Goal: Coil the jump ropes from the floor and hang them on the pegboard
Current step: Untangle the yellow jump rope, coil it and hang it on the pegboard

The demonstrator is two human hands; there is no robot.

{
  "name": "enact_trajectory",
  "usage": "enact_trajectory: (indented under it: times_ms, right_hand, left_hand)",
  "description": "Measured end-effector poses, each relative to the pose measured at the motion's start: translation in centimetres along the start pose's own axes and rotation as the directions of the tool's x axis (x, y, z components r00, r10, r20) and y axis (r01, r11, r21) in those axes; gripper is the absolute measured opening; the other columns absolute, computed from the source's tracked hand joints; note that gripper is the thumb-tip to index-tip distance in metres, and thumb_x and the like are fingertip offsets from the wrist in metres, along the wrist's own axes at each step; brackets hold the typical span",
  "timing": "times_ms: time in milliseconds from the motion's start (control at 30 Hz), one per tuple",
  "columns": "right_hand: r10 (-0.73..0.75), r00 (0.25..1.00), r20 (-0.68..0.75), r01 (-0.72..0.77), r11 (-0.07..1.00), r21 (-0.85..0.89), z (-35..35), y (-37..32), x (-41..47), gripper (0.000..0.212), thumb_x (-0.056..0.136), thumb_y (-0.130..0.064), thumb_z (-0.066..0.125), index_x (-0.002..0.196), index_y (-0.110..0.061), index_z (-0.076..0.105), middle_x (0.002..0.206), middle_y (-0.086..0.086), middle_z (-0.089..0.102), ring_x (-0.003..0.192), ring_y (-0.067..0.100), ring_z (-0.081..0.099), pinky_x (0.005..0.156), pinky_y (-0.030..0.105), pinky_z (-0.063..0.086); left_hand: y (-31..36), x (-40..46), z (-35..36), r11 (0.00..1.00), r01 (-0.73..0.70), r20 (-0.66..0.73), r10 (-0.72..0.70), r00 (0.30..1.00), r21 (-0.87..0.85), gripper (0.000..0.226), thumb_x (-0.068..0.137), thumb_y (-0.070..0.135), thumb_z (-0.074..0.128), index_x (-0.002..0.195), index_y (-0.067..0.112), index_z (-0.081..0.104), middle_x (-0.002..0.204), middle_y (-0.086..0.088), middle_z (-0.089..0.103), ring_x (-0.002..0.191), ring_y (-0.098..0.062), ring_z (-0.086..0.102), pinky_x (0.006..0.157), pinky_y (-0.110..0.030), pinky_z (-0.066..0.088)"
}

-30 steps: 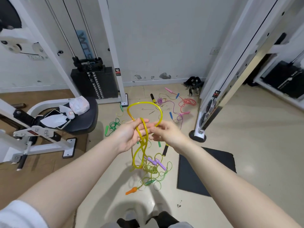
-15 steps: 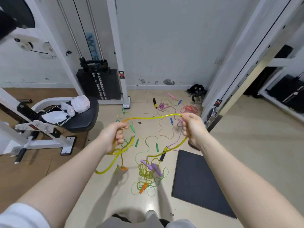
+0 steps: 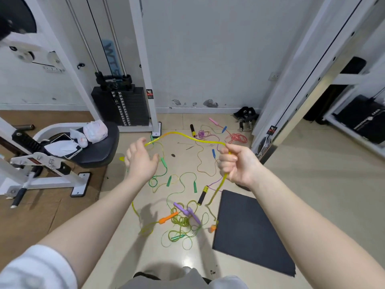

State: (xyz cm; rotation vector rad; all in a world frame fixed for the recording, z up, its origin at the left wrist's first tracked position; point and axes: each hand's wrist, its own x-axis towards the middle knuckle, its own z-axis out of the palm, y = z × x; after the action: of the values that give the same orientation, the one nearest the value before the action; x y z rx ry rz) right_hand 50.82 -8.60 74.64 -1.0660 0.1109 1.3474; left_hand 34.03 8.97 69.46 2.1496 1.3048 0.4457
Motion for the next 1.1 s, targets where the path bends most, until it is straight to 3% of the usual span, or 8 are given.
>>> enact_trajectory:
  times_ms: [133, 300, 600, 700, 800, 867, 967, 1100]
  right_hand:
    - [-0.182, 0.959, 0.218, 0.099, 0.933, 0.345, 4.0, -0.2, -0.5, 0.009, 0.082, -0.014, 0.043, 0.074, -0.013, 0.046, 0.042, -0.004, 0.034, 0.035, 0.009, 0.032, 0.039, 0.017, 0.029]
    - [-0.266, 0.957, 0.112, 0.19, 0.872, 0.451, 5.7, -0.8, 0.4, 0.021, 0.097, -0.006, 0.033, 0.088, -0.004, 0.052, 0.054, 0.006, 0.06, 0.045, 0.017, 0.059, 0.053, 0.028, 0.055]
    - [-0.512, 0.855, 0.078, 0.315, 0.634, 0.706, 2.9, -2.5, 0.3, 0.029, 0.1, -0.013, 0.026, 0.106, -0.001, 0.052, 0.088, 0.017, 0.071, 0.078, 0.029, 0.071, 0.088, 0.045, 0.049]
    - [-0.479, 0.866, 0.147, 0.391, 0.83, 0.398, 2.0, -2.2, 0.5, 0.066, 0.092, -0.054, 0.035, 0.132, -0.002, 0.041, 0.117, 0.01, 0.063, 0.121, 0.024, 0.053, 0.096, 0.041, 0.045]
    - [-0.264, 0.921, 0.286, 0.291, 0.955, -0.056, 1.2, 0.6, 1.3, 0.097, 0.048, -0.063, 0.079, 0.126, -0.015, 0.045, 0.128, 0.004, 0.056, 0.123, 0.013, 0.049, 0.093, 0.031, 0.04]
    - [-0.061, 0.954, 0.294, 0.186, 0.888, -0.42, 1.2, 3.3, 1.9, 0.09, 0.065, -0.037, 0.081, 0.139, -0.017, 0.034, 0.13, -0.001, 0.052, 0.111, 0.001, 0.053, 0.091, 0.025, 0.036]
    - [0.128, 0.961, 0.243, 0.095, 0.678, -0.729, 2.0, 6.5, 2.2, 0.071, 0.09, 0.001, 0.052, 0.147, -0.013, 0.013, 0.136, 0.006, 0.045, 0.107, 0.002, 0.05, 0.099, 0.018, 0.038]
    - [-0.128, 0.972, 0.195, 0.231, 0.643, -0.73, 3.6, 6.2, 2.2, 0.024, 0.097, 0.003, 0.034, 0.093, -0.009, 0.054, 0.084, 0.007, 0.059, 0.065, -0.006, 0.061, 0.067, 0.007, 0.044]
  left_hand:
    - [2.8, -2.8, 0.8, 0.893, -0.08, 0.299, 0.231, 0.926, -0.444, 0.048, 0.085, 0.045, 0.039, 0.121, 0.016, 0.049, 0.123, -0.004, 0.052, 0.122, -0.022, 0.044, 0.102, -0.032, 0.031]
    - [4.0, -6.1, 2.8, 0.856, 0.098, 0.744, 0.378, 0.55, -0.508, 0.012, 0.095, 0.022, 0.049, 0.103, 0.017, 0.057, 0.092, 0.003, 0.065, 0.084, 0.005, 0.059, 0.08, -0.007, 0.043]
    - [0.2, -3.1, 2.8, 0.978, 0.057, 0.754, 0.118, 0.646, -0.202, 0.029, 0.099, 0.028, 0.041, 0.076, 0.017, 0.057, 0.068, 0.004, 0.055, 0.071, -0.008, 0.051, 0.073, -0.02, 0.037]
    - [2.2, -2.5, 2.0, 0.885, 0.199, 0.68, 0.162, 0.715, -0.421, 0.036, 0.102, 0.025, 0.032, 0.071, 0.015, 0.049, 0.052, 0.005, 0.041, 0.051, -0.011, 0.042, 0.061, -0.024, 0.038]
    - [5.9, -1.3, 0.2, 0.602, 0.419, 0.624, 0.175, 0.762, -0.68, 0.034, 0.101, 0.028, 0.032, 0.071, 0.016, 0.043, 0.039, 0.009, 0.027, 0.034, -0.006, 0.025, 0.046, -0.02, 0.037]
    - [8.6, -0.5, -1.4, 0.403, 0.507, 0.625, 0.253, 0.739, -0.762, 0.03, 0.1, 0.024, 0.034, 0.074, 0.016, 0.045, 0.037, 0.009, 0.025, 0.033, -0.005, 0.022, 0.043, -0.016, 0.037]
    - [11.3, -0.2, -3.2, 0.372, 0.475, 0.59, 0.317, 0.743, -0.798, 0.018, 0.097, 0.015, 0.039, 0.085, 0.013, 0.053, 0.044, 0.009, 0.036, 0.039, -0.006, 0.035, 0.051, -0.018, 0.045]
    - [11.1, 0.7, -3.7, 0.403, 0.43, 0.564, 0.315, 0.764, -0.808, 0.032, 0.099, 0.035, 0.031, 0.109, 0.015, 0.054, 0.079, 0.001, 0.069, 0.077, -0.012, 0.064, 0.079, -0.028, 0.051]
